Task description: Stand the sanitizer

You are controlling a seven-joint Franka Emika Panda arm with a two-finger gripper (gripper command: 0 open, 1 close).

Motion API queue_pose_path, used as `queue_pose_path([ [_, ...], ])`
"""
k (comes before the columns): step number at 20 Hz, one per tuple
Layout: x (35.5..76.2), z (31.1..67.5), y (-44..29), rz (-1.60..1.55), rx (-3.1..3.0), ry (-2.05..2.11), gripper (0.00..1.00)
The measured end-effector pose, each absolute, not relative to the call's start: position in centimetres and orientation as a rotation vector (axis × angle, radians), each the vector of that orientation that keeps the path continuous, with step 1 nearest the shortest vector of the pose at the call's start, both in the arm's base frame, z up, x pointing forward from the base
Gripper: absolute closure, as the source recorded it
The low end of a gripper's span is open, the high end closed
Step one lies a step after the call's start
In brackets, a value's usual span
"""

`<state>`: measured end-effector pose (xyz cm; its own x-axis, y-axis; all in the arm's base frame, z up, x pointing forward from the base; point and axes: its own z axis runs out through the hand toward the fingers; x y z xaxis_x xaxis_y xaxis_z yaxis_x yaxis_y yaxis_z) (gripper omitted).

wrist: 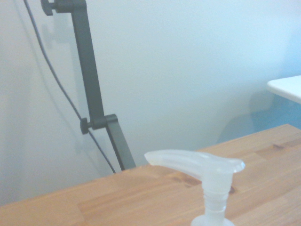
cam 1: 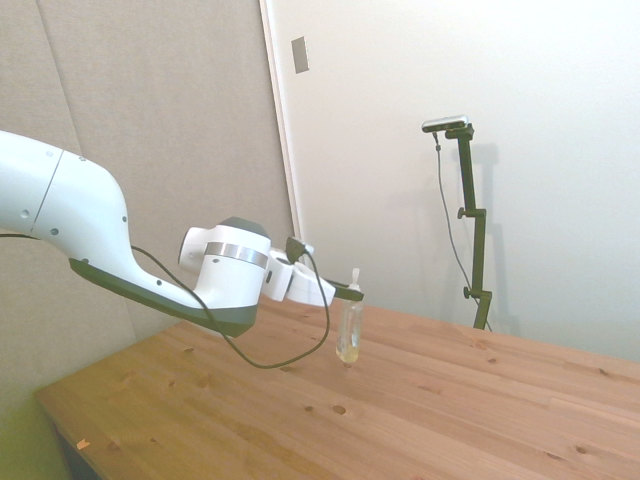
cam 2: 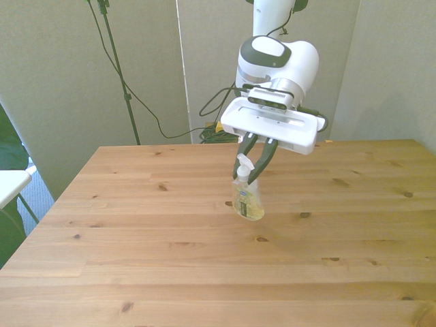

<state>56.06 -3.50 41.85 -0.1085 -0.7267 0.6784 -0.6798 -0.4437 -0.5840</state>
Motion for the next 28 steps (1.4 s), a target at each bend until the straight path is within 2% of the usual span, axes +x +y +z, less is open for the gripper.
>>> queue_pose_path([
  [7, 54.5, 42.5, -3.0, -1.665, -2.009, 1.655, 1.0],
  [13, 52.1, 39.7, -4.2, -1.58, -2.03, 1.683, 1.0],
  [22, 52.2, 38.6, -4.2, -1.581, -2.055, 1.671, 1.0],
  [23, 52.2, 38.5, -4.1, -1.581, -2.055, 1.671, 0.0],
  [28, 52.2, 38.5, -3.7, -1.577, -2.06, 1.662, 0.0],
])
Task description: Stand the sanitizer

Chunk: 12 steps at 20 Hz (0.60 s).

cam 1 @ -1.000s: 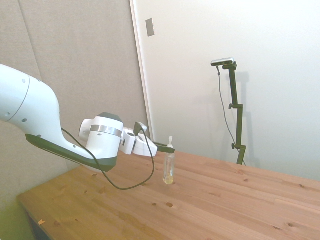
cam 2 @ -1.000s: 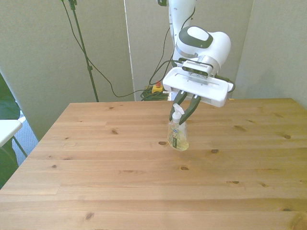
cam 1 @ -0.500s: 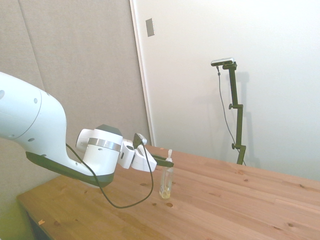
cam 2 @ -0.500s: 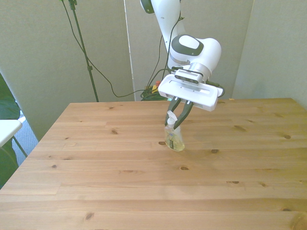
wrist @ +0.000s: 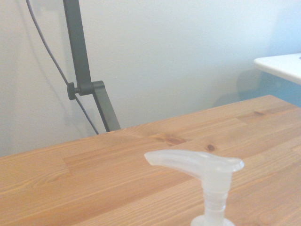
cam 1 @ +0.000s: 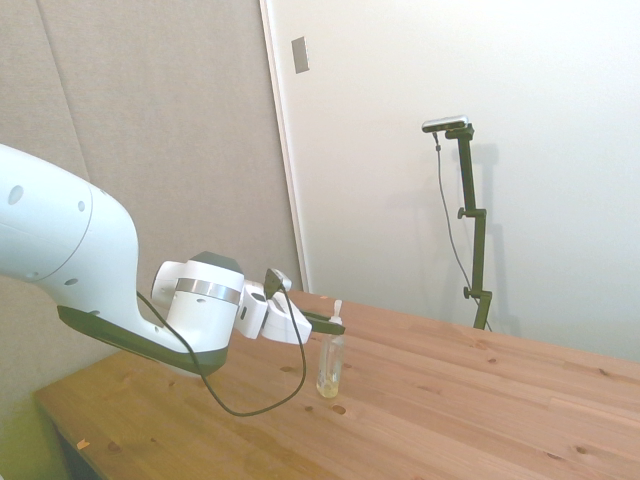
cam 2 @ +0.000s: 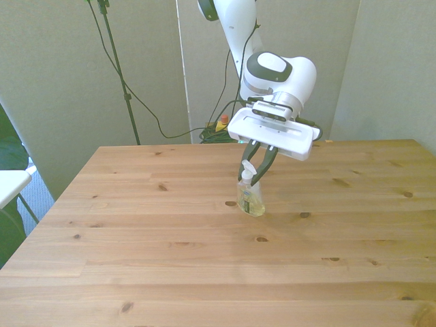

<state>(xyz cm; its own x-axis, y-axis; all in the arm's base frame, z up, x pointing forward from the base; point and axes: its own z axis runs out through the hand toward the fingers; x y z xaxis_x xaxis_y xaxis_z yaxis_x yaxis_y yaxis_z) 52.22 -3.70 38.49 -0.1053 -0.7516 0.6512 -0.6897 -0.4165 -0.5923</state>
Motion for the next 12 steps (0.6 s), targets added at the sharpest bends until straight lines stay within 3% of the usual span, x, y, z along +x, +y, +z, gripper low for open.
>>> queue_pose_path([
  [12, 51.73, 38.77, -2.84, -1.534, -2.07, 1.64, 0.0],
])
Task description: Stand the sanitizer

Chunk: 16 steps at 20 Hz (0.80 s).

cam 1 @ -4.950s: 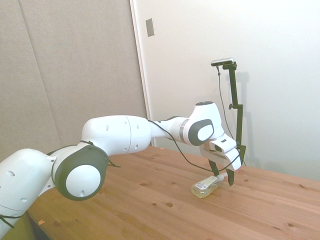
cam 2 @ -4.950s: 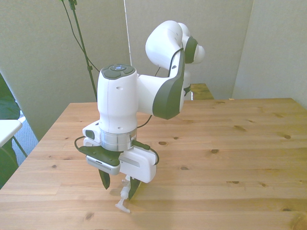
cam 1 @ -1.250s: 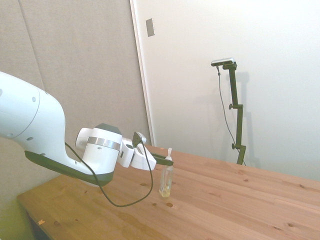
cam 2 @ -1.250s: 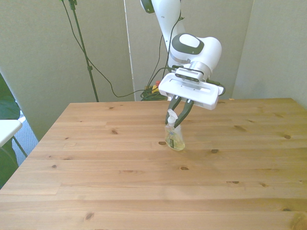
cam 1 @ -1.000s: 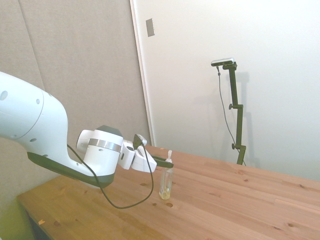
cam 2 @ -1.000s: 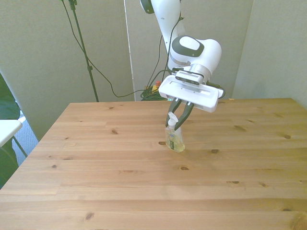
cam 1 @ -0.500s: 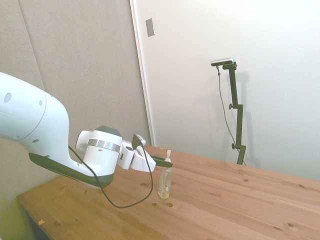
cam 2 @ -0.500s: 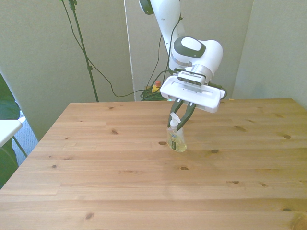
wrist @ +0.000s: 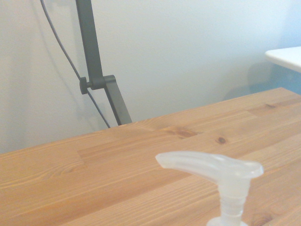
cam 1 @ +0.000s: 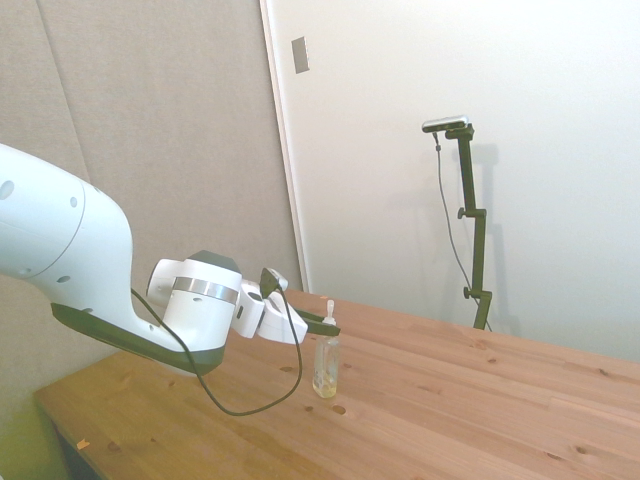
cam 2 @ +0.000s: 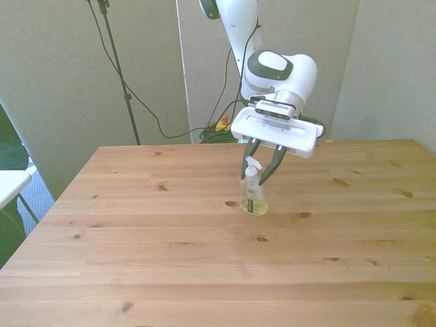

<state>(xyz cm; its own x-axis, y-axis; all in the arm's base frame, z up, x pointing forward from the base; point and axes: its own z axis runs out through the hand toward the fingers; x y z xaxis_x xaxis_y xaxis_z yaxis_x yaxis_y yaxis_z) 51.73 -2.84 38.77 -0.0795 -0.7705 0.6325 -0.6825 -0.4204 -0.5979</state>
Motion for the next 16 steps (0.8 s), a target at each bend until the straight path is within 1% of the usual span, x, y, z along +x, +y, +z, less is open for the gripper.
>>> queue_pose_path([
  [7, 51.0, 39.0, -2.3, -1.528, -2.085, 1.64, 0.0],
  [16, 50.2, 40.1, -2.8, -1.385, -2.129, 1.687, 0.0],
])
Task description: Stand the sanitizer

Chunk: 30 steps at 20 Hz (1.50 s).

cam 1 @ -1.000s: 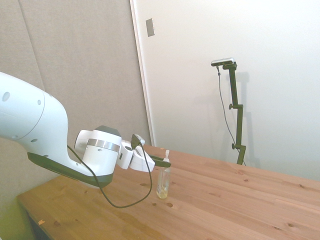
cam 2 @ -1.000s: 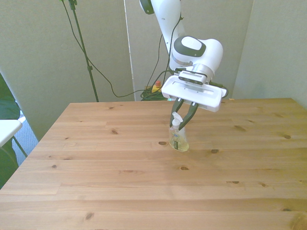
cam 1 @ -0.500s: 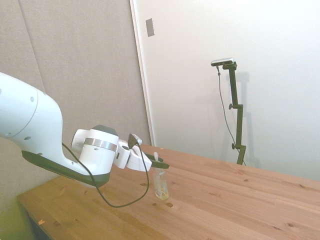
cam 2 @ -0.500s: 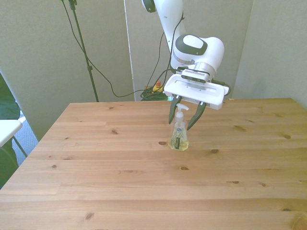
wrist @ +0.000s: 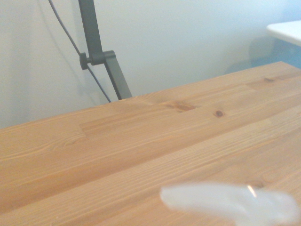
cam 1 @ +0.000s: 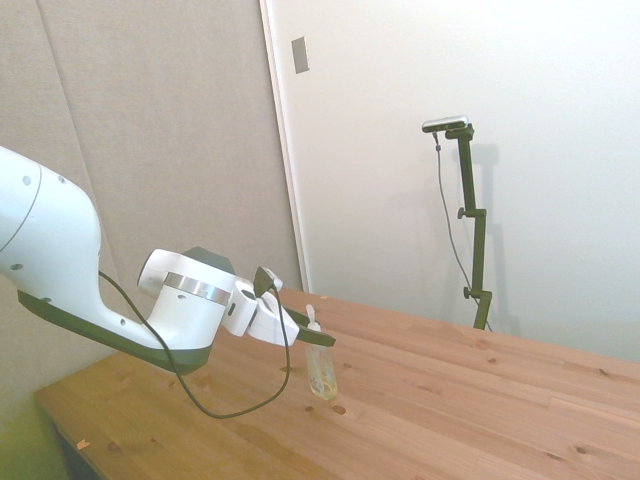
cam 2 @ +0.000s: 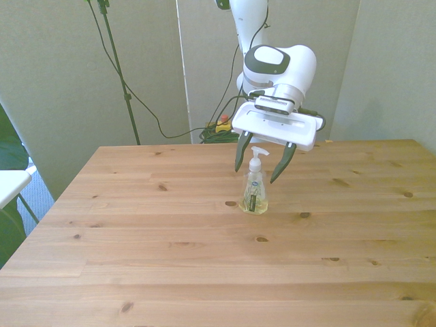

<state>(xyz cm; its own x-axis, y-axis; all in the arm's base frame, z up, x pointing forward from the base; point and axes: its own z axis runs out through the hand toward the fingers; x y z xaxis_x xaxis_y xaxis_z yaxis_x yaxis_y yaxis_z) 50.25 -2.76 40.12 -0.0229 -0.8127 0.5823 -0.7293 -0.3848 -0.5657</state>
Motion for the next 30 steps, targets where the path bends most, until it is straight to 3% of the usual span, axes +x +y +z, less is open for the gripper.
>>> queue_pose_path([
  [20, 48.5, 42.3, -1.8, -0.788, -2.498, 1.558, 0.0],
  [30, 42.5, 43.1, -1.0, -0.386, -2.789, 1.338, 0.0],
])
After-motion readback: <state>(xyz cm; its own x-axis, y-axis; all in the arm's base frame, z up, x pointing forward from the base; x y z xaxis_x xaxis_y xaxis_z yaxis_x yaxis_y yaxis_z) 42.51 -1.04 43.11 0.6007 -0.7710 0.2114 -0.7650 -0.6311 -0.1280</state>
